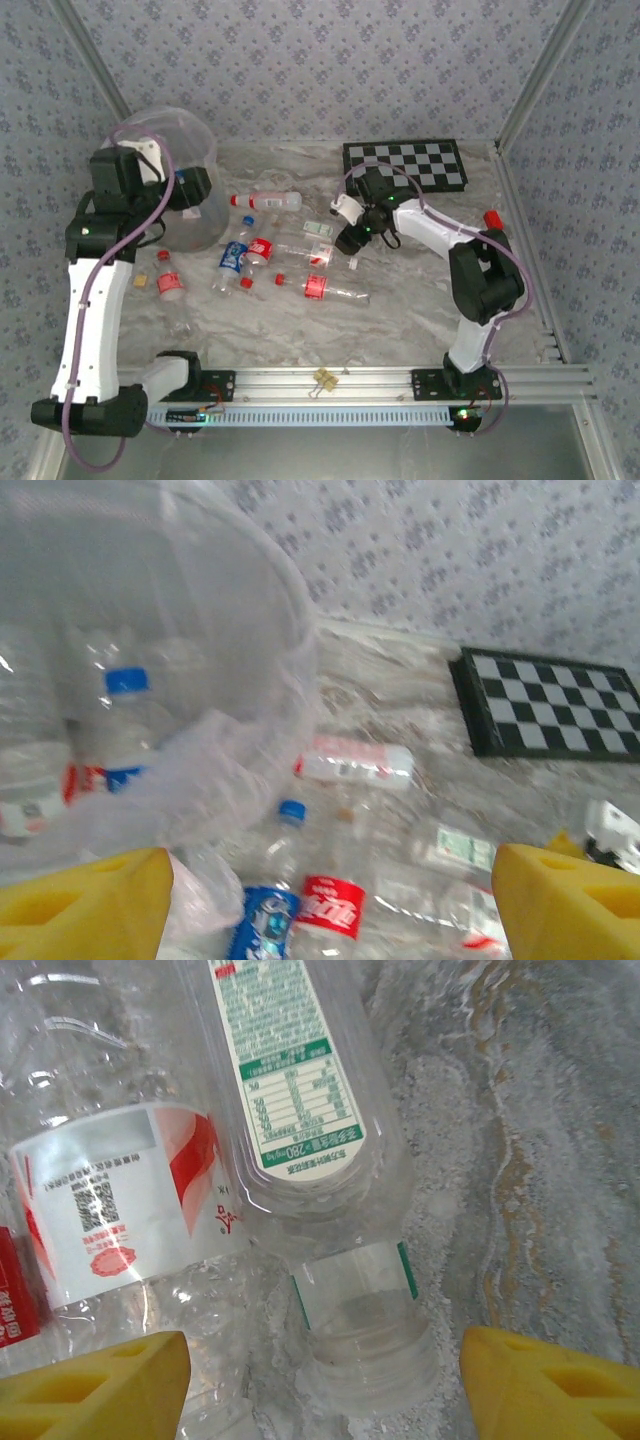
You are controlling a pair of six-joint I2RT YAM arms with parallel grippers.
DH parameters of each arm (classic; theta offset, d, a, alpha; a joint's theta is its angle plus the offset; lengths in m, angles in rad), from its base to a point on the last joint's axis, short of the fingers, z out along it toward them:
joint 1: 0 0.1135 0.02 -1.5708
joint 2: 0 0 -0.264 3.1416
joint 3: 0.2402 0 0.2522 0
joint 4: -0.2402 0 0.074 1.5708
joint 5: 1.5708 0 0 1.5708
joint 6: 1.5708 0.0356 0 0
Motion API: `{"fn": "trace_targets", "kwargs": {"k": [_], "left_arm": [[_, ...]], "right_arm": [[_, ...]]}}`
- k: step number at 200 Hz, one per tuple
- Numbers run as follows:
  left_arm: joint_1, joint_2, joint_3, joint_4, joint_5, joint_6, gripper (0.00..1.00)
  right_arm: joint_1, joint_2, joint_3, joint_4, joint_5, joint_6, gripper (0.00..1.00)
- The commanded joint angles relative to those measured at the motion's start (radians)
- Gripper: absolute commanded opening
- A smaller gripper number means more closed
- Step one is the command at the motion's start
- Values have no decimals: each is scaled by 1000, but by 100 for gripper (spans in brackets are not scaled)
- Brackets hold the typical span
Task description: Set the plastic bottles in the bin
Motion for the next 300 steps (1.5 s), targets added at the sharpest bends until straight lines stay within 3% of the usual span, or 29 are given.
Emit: {"fn": "trace_targets", "kwargs": {"k": [1, 24, 85, 164, 219, 226, 300], "left_arm": [[-19, -52, -78, 68, 98, -57, 83], [-19, -75, -143, 66, 29, -58, 83], [-18, -95, -164, 84, 45, -104, 83], [-40, -100, -119, 106, 111, -169, 81], [-70, -91, -112, 128, 113, -193, 81], [-79, -90, -115, 130, 113, -200, 81], [-300, 21, -56, 240, 115, -222, 81]], "right_arm": [[-13, 46, 46, -55, -22, -49, 73], [-13, 88, 63, -64, 9, -64, 76], [-22, 169, 109, -65, -25, -57, 76], [-61, 86, 98, -77, -50, -54, 49], [-88, -9, 48, -71, -48, -35, 45], [-89, -21, 37, -64, -48, -25, 41], [-129, -230, -153, 11, 8, 73, 40]]}}
